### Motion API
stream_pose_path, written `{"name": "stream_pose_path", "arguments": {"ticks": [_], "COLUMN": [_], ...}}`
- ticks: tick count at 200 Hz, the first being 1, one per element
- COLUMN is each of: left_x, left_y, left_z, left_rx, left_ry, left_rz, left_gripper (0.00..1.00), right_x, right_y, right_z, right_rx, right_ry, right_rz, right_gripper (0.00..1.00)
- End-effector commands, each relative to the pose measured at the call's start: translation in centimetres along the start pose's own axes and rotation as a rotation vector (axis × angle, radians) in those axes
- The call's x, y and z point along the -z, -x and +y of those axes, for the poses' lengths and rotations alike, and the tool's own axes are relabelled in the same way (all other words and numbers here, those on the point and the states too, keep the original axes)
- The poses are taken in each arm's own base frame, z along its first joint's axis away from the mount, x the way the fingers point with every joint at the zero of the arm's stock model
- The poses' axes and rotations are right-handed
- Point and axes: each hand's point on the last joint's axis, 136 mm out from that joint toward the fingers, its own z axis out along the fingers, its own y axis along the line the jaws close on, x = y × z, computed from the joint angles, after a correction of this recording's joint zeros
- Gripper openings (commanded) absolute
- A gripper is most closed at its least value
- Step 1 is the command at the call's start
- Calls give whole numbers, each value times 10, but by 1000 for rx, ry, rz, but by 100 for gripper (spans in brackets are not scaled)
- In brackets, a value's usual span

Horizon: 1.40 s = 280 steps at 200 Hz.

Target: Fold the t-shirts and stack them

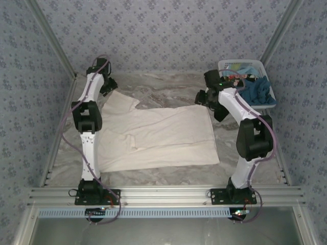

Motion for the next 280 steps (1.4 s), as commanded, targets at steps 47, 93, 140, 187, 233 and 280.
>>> {"name": "stream_pose_path", "arguments": {"ticks": [47, 93, 140, 187, 233, 280], "left_x": [-23, -45, -58, -52, 0, 38], "left_y": [-9, -28, -62, -74, -32, -12], "left_z": [-5, -3, 28, 38, 15, 1], "left_rx": [-63, -113, -137, -151, -136, -117], "left_ry": [38, 89, 236, 259, 194, 125], "left_rz": [5, 40, 167, 235, 72, 4], "left_gripper": [51, 52, 46, 15, 0, 0], "right_x": [-8, -14, -16, -19, -41, -73], "right_y": [10, 11, 10, 12, 24, 36], "right_z": [-1, 1, 2, 1, -11, -27], "right_rx": [5, 1, -3, -2, -33, -79], "right_ry": [13, 20, 26, 23, -20, -177], "right_rz": [11, 19, 25, 21, 20, 3], "right_gripper": [54, 54, 54, 53, 51, 48]}}
